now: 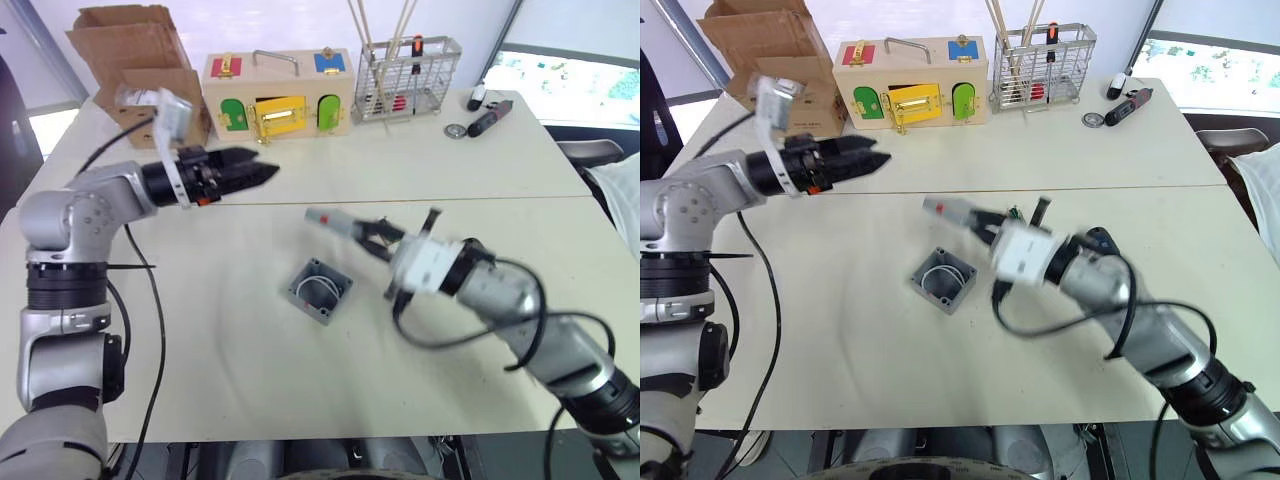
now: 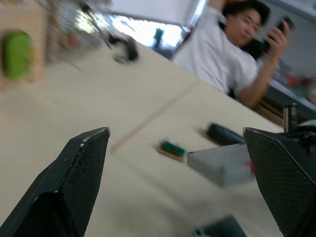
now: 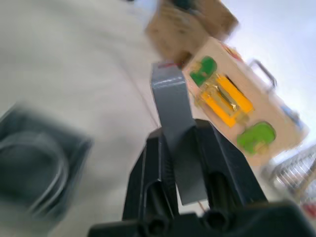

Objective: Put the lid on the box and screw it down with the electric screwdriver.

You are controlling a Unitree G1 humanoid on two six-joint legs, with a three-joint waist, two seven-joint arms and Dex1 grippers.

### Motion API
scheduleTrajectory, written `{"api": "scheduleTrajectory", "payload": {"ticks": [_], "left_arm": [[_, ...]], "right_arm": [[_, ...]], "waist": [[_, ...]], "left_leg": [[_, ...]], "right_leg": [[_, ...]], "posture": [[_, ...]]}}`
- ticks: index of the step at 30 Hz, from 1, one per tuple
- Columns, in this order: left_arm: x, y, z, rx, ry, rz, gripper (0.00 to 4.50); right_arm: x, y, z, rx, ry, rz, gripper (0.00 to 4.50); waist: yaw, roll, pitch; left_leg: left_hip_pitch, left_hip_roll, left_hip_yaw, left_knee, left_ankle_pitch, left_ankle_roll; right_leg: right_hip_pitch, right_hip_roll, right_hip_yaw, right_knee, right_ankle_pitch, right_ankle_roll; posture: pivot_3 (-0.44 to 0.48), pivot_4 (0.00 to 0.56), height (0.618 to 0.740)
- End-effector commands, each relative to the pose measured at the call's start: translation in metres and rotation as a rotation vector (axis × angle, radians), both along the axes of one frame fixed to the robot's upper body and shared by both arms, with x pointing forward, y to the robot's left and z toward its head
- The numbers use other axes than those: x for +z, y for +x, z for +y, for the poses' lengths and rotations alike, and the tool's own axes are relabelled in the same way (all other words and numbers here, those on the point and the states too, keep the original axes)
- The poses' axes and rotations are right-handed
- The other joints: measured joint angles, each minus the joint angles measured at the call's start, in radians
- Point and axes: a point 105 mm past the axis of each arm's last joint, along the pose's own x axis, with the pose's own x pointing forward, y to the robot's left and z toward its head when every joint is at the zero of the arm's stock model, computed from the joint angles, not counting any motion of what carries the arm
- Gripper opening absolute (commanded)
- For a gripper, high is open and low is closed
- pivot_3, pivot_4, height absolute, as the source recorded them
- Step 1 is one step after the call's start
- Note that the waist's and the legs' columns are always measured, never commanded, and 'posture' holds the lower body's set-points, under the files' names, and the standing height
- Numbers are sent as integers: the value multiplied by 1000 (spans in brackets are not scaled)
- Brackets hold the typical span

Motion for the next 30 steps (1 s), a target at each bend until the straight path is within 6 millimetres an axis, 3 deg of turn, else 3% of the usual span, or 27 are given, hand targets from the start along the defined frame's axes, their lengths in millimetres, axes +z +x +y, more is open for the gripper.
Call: {"api": "scheduleTrajectory", "payload": {"ticks": [1,6,16,30], "left_arm": [[-5,-14,-11,-110,82,-20,4434],[-16,-23,-26,-212,134,-19,4434],[-32,-35,-45,-315,169,-1,4434],[-55,-42,-55,-346,208,5,4434]], "right_arm": [[2,-11,10,74,-67,-238,163],[-16,-11,15,66,-114,-340,163],[-42,-12,11,76,-142,-342,163],[-55,-17,11,120,-172,-342,163]], "waist": [[-1,0,0],[1,0,0],[3,0,0],[2,0,0]], "left_leg": [[0,0,0,0,0,0],[0,1,0,0,0,0],[1,1,0,0,0,0],[2,1,0,0,0,0]], "right_leg": [[0,0,0,0,0,0],[0,1,2,1,0,0],[1,0,2,0,0,0],[2,1,2,1,0,0]], "posture": [[0,150,740],[0,150,740],[0,150,740],[0,150,740]]}}
